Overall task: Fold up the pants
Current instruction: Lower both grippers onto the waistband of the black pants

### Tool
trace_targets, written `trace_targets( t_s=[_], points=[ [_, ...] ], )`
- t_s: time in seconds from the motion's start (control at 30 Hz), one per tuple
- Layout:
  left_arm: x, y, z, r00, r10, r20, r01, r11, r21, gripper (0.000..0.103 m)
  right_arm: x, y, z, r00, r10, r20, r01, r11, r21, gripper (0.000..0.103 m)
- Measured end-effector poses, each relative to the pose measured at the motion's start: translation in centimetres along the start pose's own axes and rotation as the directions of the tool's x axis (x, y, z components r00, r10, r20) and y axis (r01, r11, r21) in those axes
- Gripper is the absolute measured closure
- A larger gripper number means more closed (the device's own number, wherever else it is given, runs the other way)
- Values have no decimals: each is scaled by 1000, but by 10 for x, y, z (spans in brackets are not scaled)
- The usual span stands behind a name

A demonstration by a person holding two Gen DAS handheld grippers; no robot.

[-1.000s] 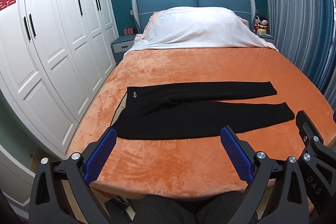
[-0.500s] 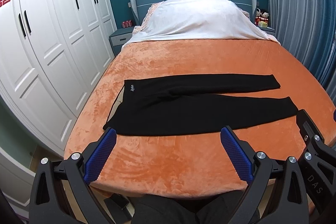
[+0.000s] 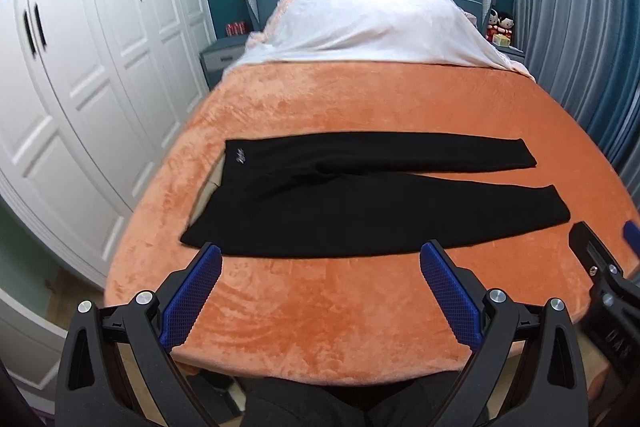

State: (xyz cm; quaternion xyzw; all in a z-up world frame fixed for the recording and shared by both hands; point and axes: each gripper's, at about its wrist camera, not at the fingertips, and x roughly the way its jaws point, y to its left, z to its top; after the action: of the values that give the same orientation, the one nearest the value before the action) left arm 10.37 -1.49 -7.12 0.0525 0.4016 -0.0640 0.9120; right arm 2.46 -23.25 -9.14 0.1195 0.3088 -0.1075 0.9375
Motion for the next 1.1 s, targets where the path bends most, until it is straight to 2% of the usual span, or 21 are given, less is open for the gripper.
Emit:
trace_targets(
  t_s=[0.07, 0.2, 0.33, 0.47, 0.6, 0.7, 0.83, 0.9, 1.0, 1.07, 1.1],
  points=[
    [26, 14, 8, 999, -11, -32, 10, 1000, -24, 5, 31, -28, 4, 998, 36, -43, -34, 998, 49, 5],
    [93, 39, 30, 996, 30, -81, -35, 997, -63, 5, 113, -89, 22, 991, -52, -127, 62, 995, 79, 5],
    [180, 61, 60, 987, 85, -139, -95, 993, -65, 5, 206, -145, 50, 974, -132, -185, 141, 989, 36, 5],
    [272, 78, 91, 966, 139, -219, -155, 986, -58, 5, 297, -197, 82, 964, -169, -205, 178, 984, 26, 5],
    [346, 96, 119, 957, 164, -238, -184, 981, -67, 5, 391, -252, 113, 954, -167, -248, 194, 977, 91, 5],
    [403, 118, 138, 937, 229, -265, -256, 964, -72, 5, 454, -276, 132, 938, -197, -284, 226, 972, 70, 5],
    [467, 163, 156, 914, 209, -349, -273, 951, -147, 5, 515, -296, 144, 918, -212, -334, 241, 969, 47, 5],
    [487, 182, 163, 902, 236, -362, -311, 936, -166, 5, 541, -307, 147, 908, -239, -345, 265, 964, 31, 5],
    [515, 201, 170, 870, 329, -366, -393, 912, -114, 5, 571, -321, 142, 887, -237, -397, 278, 959, 50, 5],
    [532, 208, 173, 857, 347, -380, -405, 911, -82, 5, 593, -332, 137, 871, -209, -444, 271, 959, 80, 5],
    [540, 212, 173, 856, 332, -397, -392, 917, -78, 5, 599, -334, 132, 871, -187, -454, 258, 961, 99, 5]
  ],
)
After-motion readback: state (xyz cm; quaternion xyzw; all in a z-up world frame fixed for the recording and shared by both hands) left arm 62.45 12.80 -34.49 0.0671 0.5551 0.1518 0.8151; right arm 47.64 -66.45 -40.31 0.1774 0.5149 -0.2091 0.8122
